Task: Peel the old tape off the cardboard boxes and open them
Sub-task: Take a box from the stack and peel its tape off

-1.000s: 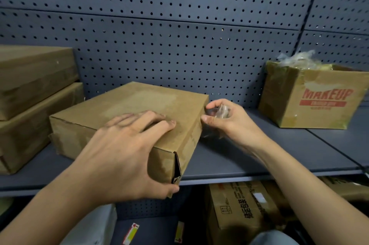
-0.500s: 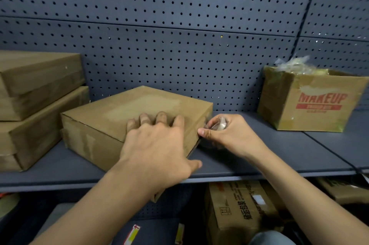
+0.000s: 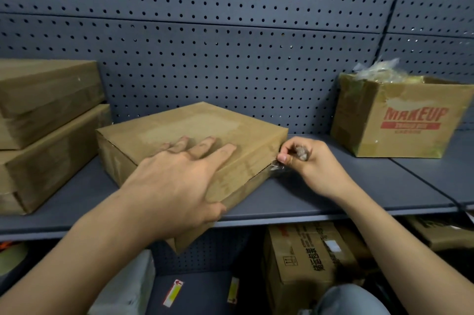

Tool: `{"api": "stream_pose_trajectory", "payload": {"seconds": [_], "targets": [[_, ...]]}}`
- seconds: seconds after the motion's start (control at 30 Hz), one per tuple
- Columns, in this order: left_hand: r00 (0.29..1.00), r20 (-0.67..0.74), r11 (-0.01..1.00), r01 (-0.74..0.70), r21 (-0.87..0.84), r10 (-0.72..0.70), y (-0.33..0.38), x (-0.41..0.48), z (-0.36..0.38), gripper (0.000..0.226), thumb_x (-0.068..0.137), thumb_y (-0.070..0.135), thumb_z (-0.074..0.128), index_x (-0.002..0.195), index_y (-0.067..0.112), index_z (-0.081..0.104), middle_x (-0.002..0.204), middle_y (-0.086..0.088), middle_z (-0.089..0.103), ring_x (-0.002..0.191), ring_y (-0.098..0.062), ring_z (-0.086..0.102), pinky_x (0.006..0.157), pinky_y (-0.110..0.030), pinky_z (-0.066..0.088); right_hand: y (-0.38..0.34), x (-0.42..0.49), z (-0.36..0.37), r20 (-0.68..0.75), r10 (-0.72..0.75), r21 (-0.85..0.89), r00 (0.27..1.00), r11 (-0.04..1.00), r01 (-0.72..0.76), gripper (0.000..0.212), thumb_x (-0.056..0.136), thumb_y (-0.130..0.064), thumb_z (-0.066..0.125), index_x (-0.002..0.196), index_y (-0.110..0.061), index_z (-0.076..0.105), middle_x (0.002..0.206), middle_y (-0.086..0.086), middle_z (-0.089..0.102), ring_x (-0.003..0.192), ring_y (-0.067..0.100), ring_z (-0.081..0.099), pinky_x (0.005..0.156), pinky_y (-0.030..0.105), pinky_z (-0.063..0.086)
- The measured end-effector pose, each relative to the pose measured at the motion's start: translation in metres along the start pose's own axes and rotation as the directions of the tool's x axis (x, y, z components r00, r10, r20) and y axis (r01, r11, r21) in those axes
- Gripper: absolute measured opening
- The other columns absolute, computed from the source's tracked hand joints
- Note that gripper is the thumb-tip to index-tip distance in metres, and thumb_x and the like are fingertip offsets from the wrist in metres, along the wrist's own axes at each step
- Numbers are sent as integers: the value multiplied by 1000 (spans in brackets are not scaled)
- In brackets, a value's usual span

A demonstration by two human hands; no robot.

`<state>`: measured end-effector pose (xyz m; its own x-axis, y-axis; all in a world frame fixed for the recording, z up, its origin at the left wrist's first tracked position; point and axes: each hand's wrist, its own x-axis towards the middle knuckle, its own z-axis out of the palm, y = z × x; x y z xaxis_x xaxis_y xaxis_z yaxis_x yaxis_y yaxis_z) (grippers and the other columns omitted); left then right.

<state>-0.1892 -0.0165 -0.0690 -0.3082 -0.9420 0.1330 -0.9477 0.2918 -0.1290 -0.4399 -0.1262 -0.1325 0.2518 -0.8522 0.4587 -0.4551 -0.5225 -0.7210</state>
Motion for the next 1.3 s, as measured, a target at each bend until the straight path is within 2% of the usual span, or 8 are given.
{"api": "stream_pose_trajectory", "payload": {"seconds": [0.43,0.53,0.63,0.77,0.97,1.07,1.17,1.3], "targets": [[996,72,998,-46,-38,48,-40,-12,-4,95,82,67,62,133,73,-19,151,41,-17,144,8,-7,116,-22,7,24,0,-18,-233,55,-252,971,961,-115,17,95,-17,63,79,-20,59,75,2,64,77,26,58,65,32,42],[996,84,997,-34,-74,40,-47,-12,-5,97,78,66,66,124,80,-18,151,43,-12,144,8,-3,122,-28,10,23,1,-15,-198,90,-259,976,956,-140,10,97,-16,62,94,-23,68,93,-5,71,91,18,63,82,35,50],[995,95,996,2,-92,6,-51,-15,-8,97,74,64,72,119,83,-12,143,49,-2,145,3,11,120,-32,20,8,0,-5,-147,79,-107,986,990,-96,25,94,-2,59,97,-22,74,99,-9,73,98,11,66,94,33,51],[993,105,988,67,-142,-52,-41,-17,-22,84,76,51,71,116,78,3,141,37,25,115,-4,39,97,-34,40,-19,-2,6,-90,84,195,992,979,-65,21,83,9,55,82,-4,71,76,16,68,68,42,57,60,45,49],[982,39,982,187,2,-187,-10,1,-20,56,79,69,48,123,44,24,116,6,38,90,-19,39,77,-36,33,-17,-8,3,297,152,664,943,677,-318,38,67,-30,60,94,-5,65,85,21,48,72,27,47,64,35,37],[970,6,968,243,54,-244,7,21,-11,63,77,78,44,121,35,31,109,-1,33,97,-27,48,78,-39,36,-21,-12,3,246,145,343,958,912,-226,49,74,-54,76,97,-11,67,84,14,64,76,24,54,70,39,42],[980,1,979,201,18,-201,15,39,0,84,68,88,44,133,39,28,136,-2,40,126,-30,44,97,-44,38,-25,-12,14,64,116,-63,991,992,-112,53,55,-65,84,82,-23,67,76,0,70,69,16,59,67,38,51],[988,-61,986,145,83,-140,9,41,10,97,68,90,46,146,44,11,153,2,32,139,-28,34,109,-45,34,-13,-10,14,-2,63,-55,998,996,-63,28,74,-46,81,71,-23,65,83,6,62,81,20,56,73,38,44]]}}
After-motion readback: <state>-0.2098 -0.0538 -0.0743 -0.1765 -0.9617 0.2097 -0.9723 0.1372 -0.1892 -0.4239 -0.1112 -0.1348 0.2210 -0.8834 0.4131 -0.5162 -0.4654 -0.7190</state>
